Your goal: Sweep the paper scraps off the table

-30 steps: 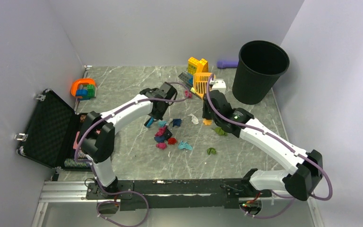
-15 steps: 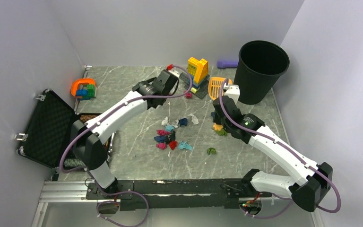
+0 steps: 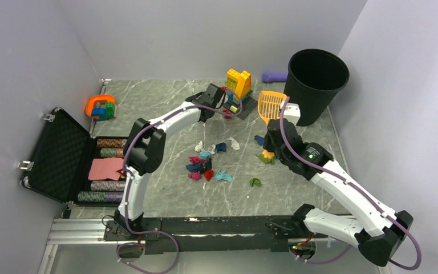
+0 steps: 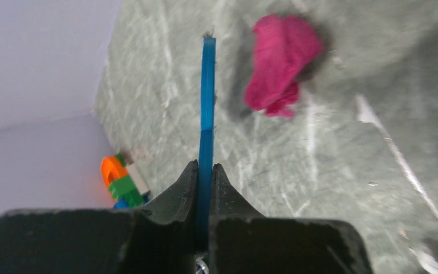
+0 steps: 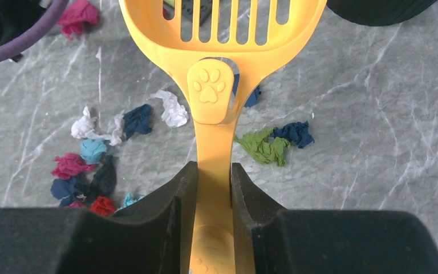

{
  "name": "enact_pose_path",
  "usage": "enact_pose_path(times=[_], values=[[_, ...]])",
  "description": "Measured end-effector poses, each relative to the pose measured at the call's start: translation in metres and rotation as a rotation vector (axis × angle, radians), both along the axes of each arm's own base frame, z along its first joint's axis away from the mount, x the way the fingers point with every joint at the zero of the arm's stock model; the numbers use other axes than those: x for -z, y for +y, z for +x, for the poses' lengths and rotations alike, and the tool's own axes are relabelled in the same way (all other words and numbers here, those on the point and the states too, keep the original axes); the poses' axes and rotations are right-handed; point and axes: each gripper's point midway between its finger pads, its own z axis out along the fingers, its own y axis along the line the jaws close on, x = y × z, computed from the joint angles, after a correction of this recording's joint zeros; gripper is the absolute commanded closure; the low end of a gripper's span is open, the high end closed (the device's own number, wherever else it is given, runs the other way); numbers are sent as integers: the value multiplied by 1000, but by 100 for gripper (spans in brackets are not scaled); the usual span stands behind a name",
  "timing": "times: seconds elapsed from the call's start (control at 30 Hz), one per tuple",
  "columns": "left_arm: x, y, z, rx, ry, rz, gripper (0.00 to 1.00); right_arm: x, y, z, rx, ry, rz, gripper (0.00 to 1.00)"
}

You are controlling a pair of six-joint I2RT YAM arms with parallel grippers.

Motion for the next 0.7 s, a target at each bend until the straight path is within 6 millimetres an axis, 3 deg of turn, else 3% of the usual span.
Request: enact_pose_path(times=[0.17,0.37,0.47,0.53,0.6,0.7], values=[[8,-37,-15,177,177,-101,100,-11,-4,-3,7,-28,21,100],[3,-67,-78,352,395,-191,100,-18,-8,-1,18,-41,17,100],[-19,-74,-110,418,441,-223,100,-21,-9,0,23,-49,16,100],[-36,-77,-120,444,416,-239,100,-21,-10,1,25,-49,13,100],[-58,-75,-122,463,346,-247,100,-21,-11,1,25,-49,9,100],[-82,-71,-107,468,210,-230,100,-21,-13,2,26,-48,1,100]])
